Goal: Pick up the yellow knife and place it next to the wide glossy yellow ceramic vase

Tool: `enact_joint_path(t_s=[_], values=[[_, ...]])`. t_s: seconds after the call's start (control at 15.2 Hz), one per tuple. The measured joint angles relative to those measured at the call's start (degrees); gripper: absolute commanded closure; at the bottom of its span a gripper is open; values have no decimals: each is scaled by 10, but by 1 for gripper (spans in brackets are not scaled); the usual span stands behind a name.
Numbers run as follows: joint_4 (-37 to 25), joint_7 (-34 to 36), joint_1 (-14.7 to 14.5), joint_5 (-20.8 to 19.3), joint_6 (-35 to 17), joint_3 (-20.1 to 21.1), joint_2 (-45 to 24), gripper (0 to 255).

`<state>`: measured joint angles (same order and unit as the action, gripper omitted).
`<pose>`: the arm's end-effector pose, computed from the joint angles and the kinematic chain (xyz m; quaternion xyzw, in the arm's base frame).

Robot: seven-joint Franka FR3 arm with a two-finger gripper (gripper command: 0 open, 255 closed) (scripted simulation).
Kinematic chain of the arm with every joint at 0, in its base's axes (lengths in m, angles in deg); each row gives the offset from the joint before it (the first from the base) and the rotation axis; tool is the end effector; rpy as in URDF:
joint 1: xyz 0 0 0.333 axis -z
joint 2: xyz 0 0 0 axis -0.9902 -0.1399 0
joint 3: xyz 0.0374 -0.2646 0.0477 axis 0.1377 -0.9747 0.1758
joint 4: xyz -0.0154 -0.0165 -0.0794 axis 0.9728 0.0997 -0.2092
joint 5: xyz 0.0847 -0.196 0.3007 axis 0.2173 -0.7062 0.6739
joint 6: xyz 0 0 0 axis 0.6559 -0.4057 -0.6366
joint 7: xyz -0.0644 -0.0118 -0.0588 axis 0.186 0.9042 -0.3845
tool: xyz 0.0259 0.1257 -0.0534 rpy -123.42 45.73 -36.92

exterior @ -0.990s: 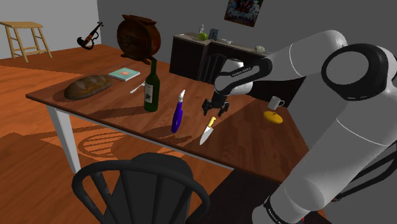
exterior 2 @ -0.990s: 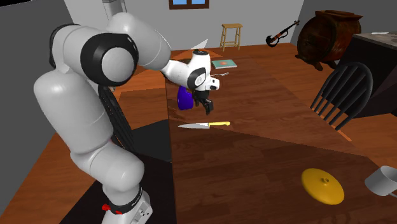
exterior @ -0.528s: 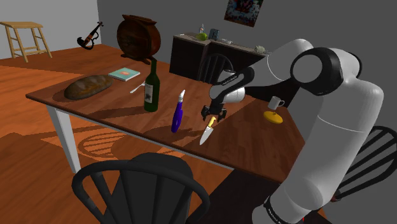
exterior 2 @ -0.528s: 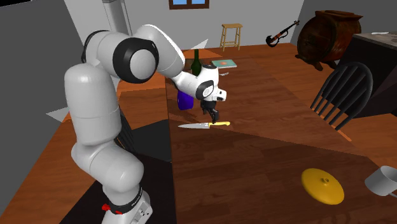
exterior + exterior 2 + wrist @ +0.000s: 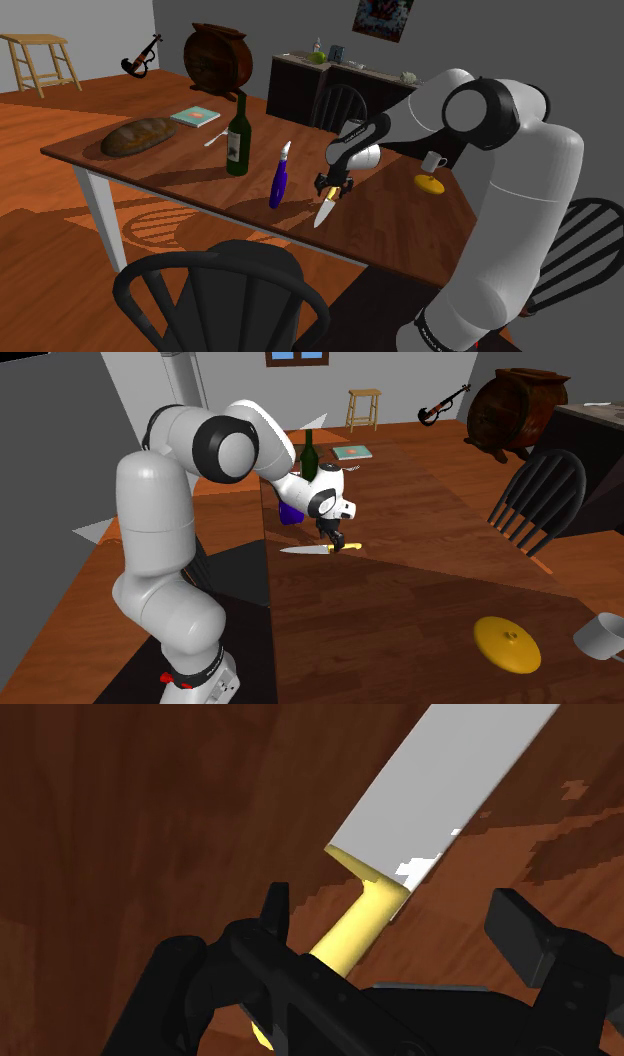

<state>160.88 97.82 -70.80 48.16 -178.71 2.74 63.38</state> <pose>0.4953 -0.1902 0.1956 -0.9406 0.3380 -0.0337 0.0000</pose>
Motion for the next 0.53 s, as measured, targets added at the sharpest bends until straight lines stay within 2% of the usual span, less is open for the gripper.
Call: enact_joint_path(t_s=[0.26,0.33,0.53], values=[[-1,0,0,0,-1,0,-1,0],[-1,0,0,0,-1,0,-1,255],[-1,0,0,0,-1,0,-1,255]])
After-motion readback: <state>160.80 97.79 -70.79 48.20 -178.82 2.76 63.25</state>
